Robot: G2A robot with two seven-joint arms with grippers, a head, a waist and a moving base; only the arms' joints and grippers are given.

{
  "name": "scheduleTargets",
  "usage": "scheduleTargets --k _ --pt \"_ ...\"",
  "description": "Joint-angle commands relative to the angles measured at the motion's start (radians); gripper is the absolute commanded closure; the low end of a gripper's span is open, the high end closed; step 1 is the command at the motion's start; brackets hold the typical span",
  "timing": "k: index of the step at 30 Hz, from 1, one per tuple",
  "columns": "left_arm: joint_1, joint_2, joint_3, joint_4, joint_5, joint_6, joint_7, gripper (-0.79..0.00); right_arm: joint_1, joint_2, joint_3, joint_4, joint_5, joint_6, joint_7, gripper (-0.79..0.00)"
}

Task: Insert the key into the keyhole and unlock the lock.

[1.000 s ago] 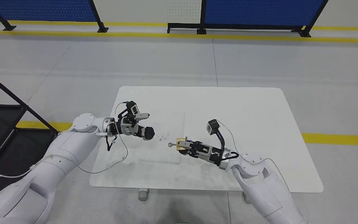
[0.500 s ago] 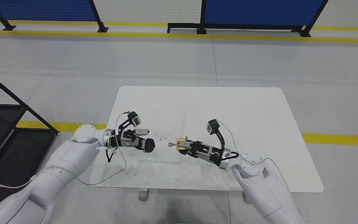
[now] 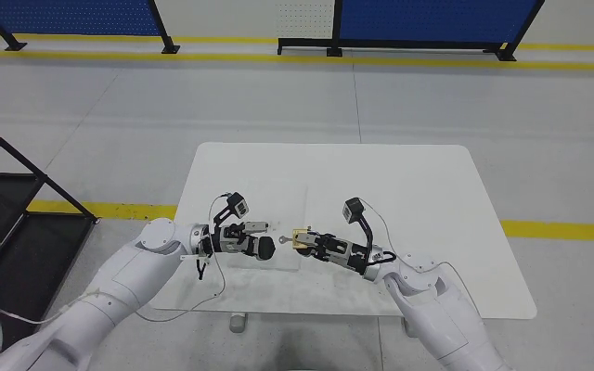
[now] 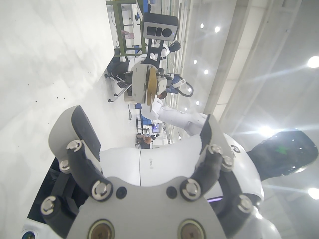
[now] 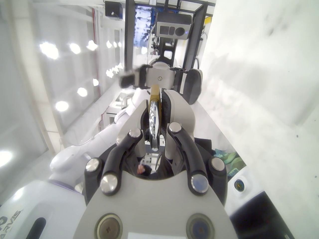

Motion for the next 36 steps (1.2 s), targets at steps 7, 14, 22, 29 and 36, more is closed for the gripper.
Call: scheduleTargets --k 7,14,22,29,36 --pt "0.024 -0.002 -0.018 -0.031 0.071 -0.029 0.074 -0.785 0.0 0.0 0.0 0.0 0.0 0.0 0.0 0.0" --pt "0.024 -0.002 -0.018 -0.031 0.071 -0.029 0.074 -0.785 0.0 0.0 0.0 0.0 0.0 0.0 0.0 0.0" --pt "0.041 -0.008 -0.018 -0.072 0.154 -0.057 0.152 -0.785 0.0 0.0 0.0 0.0 0.0 0.0 0.0 0.0" --pt "0.05 -0.022 -0.029 -0.091 0.142 -0.105 0.143 -0.785 0.0 0.0 0.0 0.0 0.0 0.0 0.0 0.0" --pt "0.049 -0.033 -0.042 -0.077 0.141 -0.112 0.125 -0.727 0.0 0.0 0.0 0.0 0.0 0.0 0.0 0.0"
